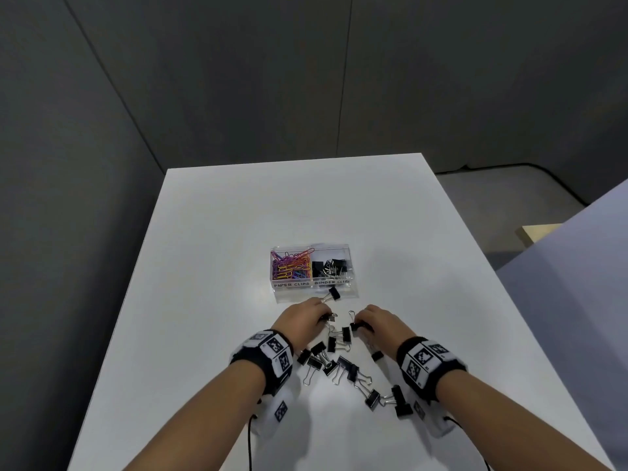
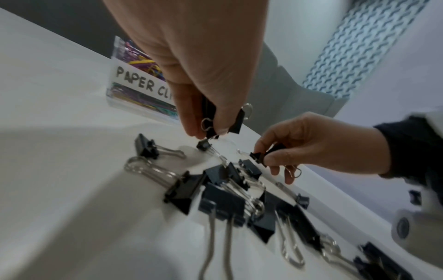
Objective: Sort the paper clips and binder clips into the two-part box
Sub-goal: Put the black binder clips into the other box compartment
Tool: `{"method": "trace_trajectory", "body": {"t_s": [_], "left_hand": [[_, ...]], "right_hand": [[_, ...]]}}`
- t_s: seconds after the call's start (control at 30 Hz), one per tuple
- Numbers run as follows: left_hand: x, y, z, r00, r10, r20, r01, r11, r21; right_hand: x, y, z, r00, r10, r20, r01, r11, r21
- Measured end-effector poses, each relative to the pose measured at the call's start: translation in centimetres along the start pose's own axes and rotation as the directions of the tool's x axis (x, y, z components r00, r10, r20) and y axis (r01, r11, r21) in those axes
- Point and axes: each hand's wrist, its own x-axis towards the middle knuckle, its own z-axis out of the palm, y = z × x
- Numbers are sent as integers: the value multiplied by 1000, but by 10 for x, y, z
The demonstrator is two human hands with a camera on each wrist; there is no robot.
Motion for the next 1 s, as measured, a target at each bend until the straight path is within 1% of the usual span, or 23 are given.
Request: {"method": "trace_trajectory", "body": {"t_s": [0.07, 0.13, 0.2, 0.27, 0.33, 0.4, 0.47, 0.57, 0.6, 0.67, 0.73, 0.83, 0.93, 1.0], "left_hand": [[-5, -4, -5, 998, 2, -67, -2, 1000, -15], [-10, -7, -12, 987, 11, -162, -17, 999, -36], [-15, -9, -21, 958, 7, -287, -24, 998, -55], [-17, -10, -31, 923, -26, -385, 0, 998, -69], [-15, -12, -41, 889, -70, -453, 34, 996, -87], [-13, -14, -51, 871, -101, -481, 65, 994, -91], [-11, -16, -58, 872, -118, -475, 91, 993, -80], [-4, -19, -63, 897, -105, -429, 94, 994, -48], [-1, -19, -64, 906, -92, -413, 84, 996, -38], [9, -18, -66, 925, -52, -375, 61, 998, 11], [23, -15, -67, 938, 3, -347, 25, 997, 76], [45, -7, -67, 952, 62, -301, -21, 990, 138], [65, -2, -64, 973, 95, -209, -45, 971, 233], [71, -1, -61, 982, 111, -154, -67, 962, 266]], "right_hand": [[0, 0, -3, 999, -1, -45, 2, 1000, 22], [3, -3, -11, 995, 2, -98, 4, 998, 61], [7, -10, -23, 988, 2, -152, 18, 992, 128], [14, -21, -38, 974, -4, -228, 52, 977, 205], [27, -33, -55, 951, -3, -311, 82, 967, 241], [45, -45, -68, 935, -5, -355, 87, 972, 216], [64, -54, -75, 944, 0, -330, 56, 986, 160], [82, -62, -73, 976, 16, -219, -2, 998, 63], [84, -62, -72, 979, 22, -203, -9, 998, 62], [82, -58, -70, 972, 41, -230, -15, 994, 111], [75, -49, -70, 957, 64, -284, -18, 987, 161], [53, -33, -67, 943, 28, -331, 4, 996, 94], [21, -16, -54, 962, -5, -273, 14, 999, 30], [-2, -5, -42, 985, -26, -172, 22, 999, -24]]}}
